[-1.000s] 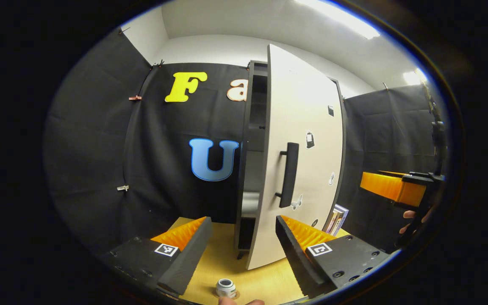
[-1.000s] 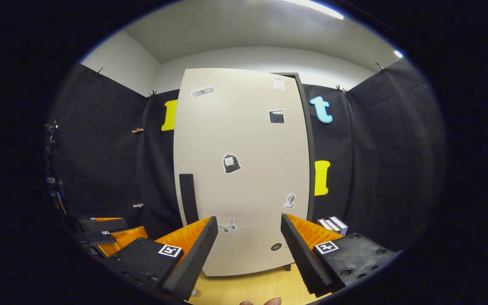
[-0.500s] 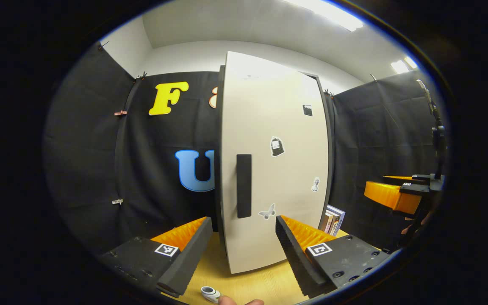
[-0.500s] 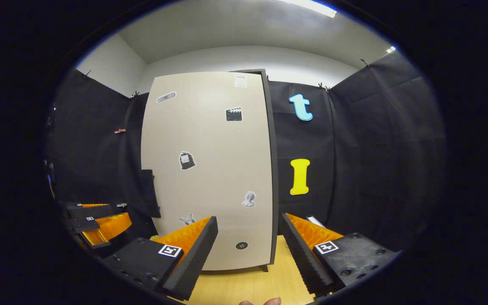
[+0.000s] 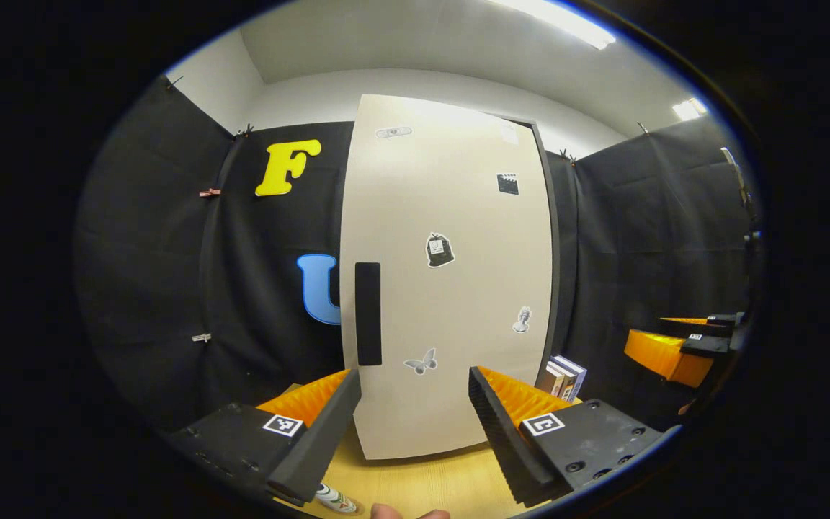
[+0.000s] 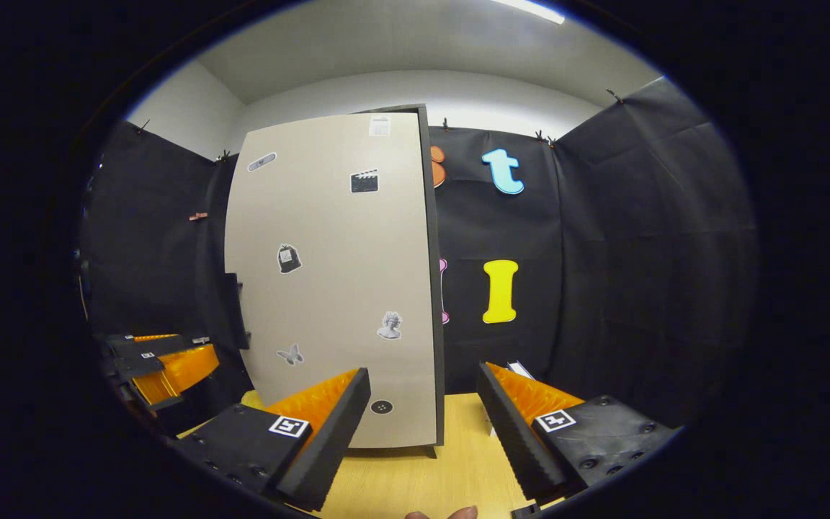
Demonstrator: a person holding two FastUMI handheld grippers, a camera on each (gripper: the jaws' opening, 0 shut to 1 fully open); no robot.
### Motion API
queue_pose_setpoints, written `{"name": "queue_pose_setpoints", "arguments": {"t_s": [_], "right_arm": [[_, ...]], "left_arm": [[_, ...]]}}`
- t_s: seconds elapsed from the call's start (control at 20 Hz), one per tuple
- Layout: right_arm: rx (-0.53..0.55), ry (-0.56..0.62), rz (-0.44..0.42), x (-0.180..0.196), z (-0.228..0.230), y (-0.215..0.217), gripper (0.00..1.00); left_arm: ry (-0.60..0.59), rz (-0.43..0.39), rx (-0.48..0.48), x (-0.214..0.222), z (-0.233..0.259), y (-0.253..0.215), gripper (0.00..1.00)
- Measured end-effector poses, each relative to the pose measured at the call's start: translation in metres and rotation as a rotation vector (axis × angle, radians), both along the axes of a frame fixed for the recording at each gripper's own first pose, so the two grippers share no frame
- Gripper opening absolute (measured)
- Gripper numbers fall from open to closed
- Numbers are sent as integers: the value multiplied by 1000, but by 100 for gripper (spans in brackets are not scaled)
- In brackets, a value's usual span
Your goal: Open the cabinet door with the right hand, grasp the bottle in the cabinet with the left hand and place it on the coaster, then close the cabinet door with the right hand.
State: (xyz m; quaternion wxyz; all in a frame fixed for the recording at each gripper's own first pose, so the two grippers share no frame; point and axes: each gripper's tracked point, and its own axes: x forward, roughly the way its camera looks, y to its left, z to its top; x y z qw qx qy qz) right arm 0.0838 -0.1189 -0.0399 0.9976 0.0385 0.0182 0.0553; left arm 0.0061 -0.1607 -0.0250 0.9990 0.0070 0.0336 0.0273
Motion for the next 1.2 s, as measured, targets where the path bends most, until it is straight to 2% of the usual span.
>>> {"name": "queue_pose_setpoints", "arguments": {"t_s": [0.15, 0.5, 0.6, 0.65, 0.9, 1.2], "right_arm": [[3, -2, 23, 1, -8, -5, 98], [46, -16, 55, -2, -4, -9, 98], [46, -16, 49, -5, -6, -15, 100], [57, -17, 56, -6, -4, -14, 98], [61, -22, 67, -9, -3, -18, 98], [65, -30, 88, -13, -2, -14, 98]], "left_arm": [[2, 54, 3, -4, -6, -3, 95], [8, 93, 22, -10, -13, -6, 95], [15, 87, -1, -10, -19, -13, 95], [16, 81, -2, -10, -19, -18, 95], [6, 90, 42, -17, -17, -21, 95], [-1, 89, 41, -21, -16, -24, 95]]}}
